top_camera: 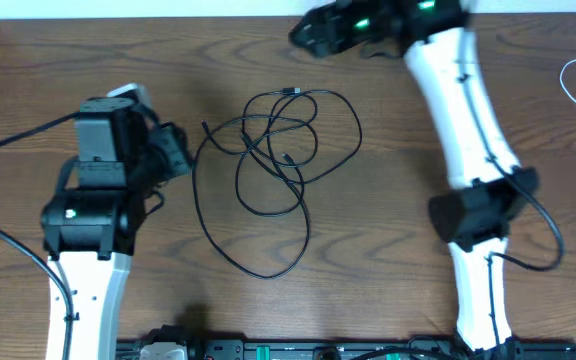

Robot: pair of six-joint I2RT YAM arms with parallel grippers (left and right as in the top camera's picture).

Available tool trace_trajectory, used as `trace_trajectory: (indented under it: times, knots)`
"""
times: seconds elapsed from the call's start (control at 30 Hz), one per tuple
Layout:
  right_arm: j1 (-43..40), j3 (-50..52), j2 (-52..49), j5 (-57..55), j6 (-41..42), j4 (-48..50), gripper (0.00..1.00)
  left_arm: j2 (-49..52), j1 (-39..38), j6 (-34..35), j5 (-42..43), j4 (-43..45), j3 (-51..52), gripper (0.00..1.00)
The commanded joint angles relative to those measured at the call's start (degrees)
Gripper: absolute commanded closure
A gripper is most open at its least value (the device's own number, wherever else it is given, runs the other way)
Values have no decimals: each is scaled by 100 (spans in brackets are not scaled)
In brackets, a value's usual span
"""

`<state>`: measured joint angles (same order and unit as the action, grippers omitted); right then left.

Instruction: Untangle cables

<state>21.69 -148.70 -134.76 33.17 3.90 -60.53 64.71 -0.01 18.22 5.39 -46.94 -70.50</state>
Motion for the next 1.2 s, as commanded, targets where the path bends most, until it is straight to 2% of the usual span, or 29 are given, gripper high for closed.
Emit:
trace_trajectory:
  times: [0.0, 0.1, 0.13, 0.4, 0.7, 1.03, 1.17]
  knots:
    - [415, -4, -385, -417, 590, 254, 29, -17, 280, 33, -74, -151, -109, 46]
    - [732, -4, -774, -675, 776, 590, 29, 2, 455, 33, -74, -205, -109, 45]
    - [850, -4, -894, -743, 782, 684, 29, 4, 483, 33, -74, -210, -109, 42]
    - [1611, -4, -1572, -1659, 540, 1027, 29, 4, 553, 28, -205, -221, -107, 38]
    - [1818, 2, -1971, -2061, 553, 1290, 31, 4, 551, -13, -203, -243, -107, 37]
    - [2000, 4, -2277, -2354, 1366, 1921, 34, 4, 551, -13, -201, -448, -107, 37]
    - [2009, 13, -2291, -3233, 887, 1740, 32, 4, 551, -15, -201, -527, -107, 37]
